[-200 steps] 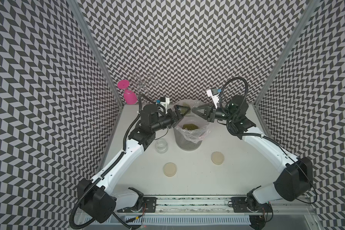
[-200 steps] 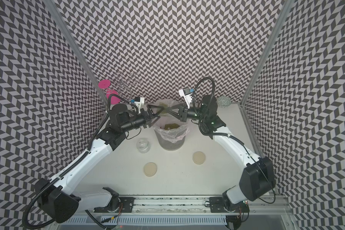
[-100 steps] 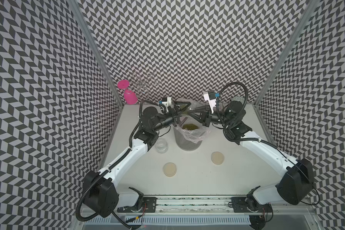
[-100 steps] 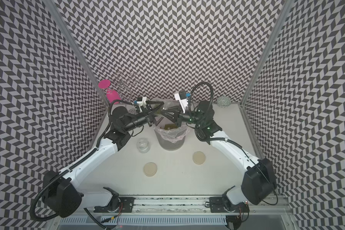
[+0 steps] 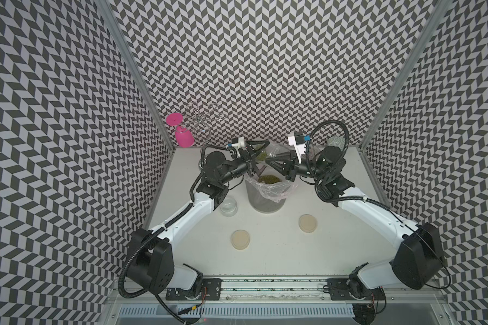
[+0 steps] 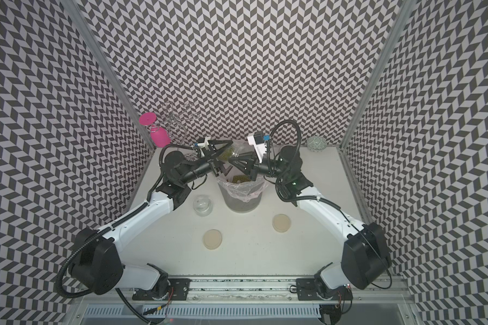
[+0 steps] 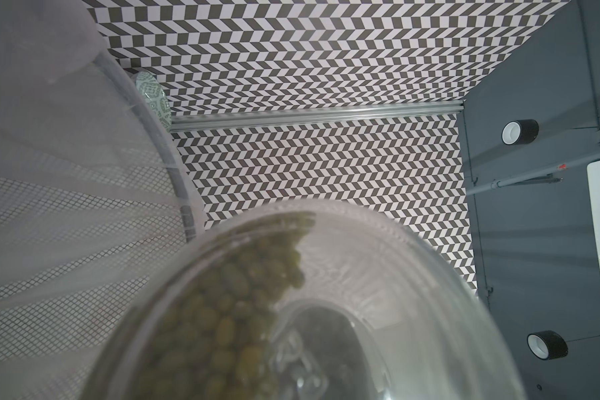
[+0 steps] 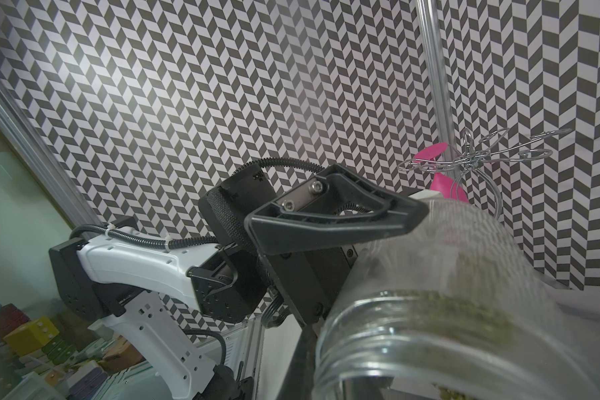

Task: Empty moldy mung beans from jars
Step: Pour the moldy mung beans from the jar into the trash bin.

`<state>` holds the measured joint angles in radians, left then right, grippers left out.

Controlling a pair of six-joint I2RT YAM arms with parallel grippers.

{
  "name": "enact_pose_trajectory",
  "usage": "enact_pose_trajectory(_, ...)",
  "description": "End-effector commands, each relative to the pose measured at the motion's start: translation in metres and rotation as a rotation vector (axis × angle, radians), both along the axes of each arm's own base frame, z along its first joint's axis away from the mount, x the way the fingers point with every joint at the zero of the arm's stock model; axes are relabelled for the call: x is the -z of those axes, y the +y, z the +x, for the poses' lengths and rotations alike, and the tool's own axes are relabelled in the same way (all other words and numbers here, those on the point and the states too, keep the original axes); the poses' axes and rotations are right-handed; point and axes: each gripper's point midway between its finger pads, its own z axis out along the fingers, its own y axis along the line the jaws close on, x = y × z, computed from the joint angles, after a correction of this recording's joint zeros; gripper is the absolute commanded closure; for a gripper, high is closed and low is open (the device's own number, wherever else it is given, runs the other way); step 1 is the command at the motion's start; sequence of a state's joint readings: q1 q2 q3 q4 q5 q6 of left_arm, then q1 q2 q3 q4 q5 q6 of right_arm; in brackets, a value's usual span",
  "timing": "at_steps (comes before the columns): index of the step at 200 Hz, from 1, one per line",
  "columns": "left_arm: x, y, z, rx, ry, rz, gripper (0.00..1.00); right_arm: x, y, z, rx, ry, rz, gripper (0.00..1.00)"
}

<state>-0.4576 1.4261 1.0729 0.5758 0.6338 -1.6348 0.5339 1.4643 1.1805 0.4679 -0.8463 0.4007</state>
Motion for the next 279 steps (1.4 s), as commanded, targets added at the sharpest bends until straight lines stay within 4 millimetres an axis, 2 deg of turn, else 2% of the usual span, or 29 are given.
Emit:
enact_pose_trajectory(1, -0.031, -0.005, -0.012, 0.050, -0.097, -0.085, 0.04, 0.004, 0.010, -0.028, -0.120, -0.038, -0.021, 1.00)
enact_pose_trajectory(45, -0.019, -0.008, -0.003, 0.038, -0.076, -0.051, 0.18, 0.016, 0.013, -0.025, -0.115, -0.041, -0.059, 1.00)
enact_pose_trajectory(67, -0.017, -0.009, 0.001, 0.018, -0.096, -0.013, 0.29, 0.020, 0.013, -0.024, -0.112, -0.043, -0.071, 1.00)
enact_pose_trajectory(101, -0.012, -0.010, 0.007, -0.009, -0.117, 0.037, 0.36, 0.025, 0.012, -0.022, -0.092, -0.038, -0.080, 1.00)
enact_pose_trajectory(110, -0.009, -0.009, 0.009, -0.017, -0.117, 0.045, 0.37, 0.024, 0.012, -0.022, -0.088, -0.037, -0.080, 0.91)
enact_pose_trajectory(124, -0.007, -0.010, 0.011, -0.022, -0.119, 0.050, 0.38, 0.024, 0.010, -0.021, -0.075, -0.040, -0.081, 0.61)
enact_pose_trajectory(136, -0.005, -0.010, 0.012, -0.022, -0.120, 0.049, 0.38, 0.023, 0.009, -0.021, -0.061, -0.045, -0.083, 0.39)
enact_pose_trajectory(152, -0.007, -0.010, 0.014, -0.028, -0.133, 0.052, 0.38, 0.020, 0.006, -0.022, -0.047, -0.051, -0.088, 0.26)
enact_pose_trajectory(197, -0.016, -0.008, 0.023, -0.061, -0.197, 0.103, 0.38, 0.014, -0.007, -0.020, 0.022, -0.053, -0.130, 0.18)
enact_pose_trajectory(219, -0.019, -0.008, 0.027, -0.081, -0.226, 0.146, 0.38, 0.011, -0.023, -0.020, 0.053, -0.044, -0.136, 0.17)
enact_pose_trajectory(279, -0.016, 0.003, 0.041, -0.143, -0.284, 0.258, 0.38, -0.004, -0.067, -0.038, 0.137, -0.043, -0.111, 0.15)
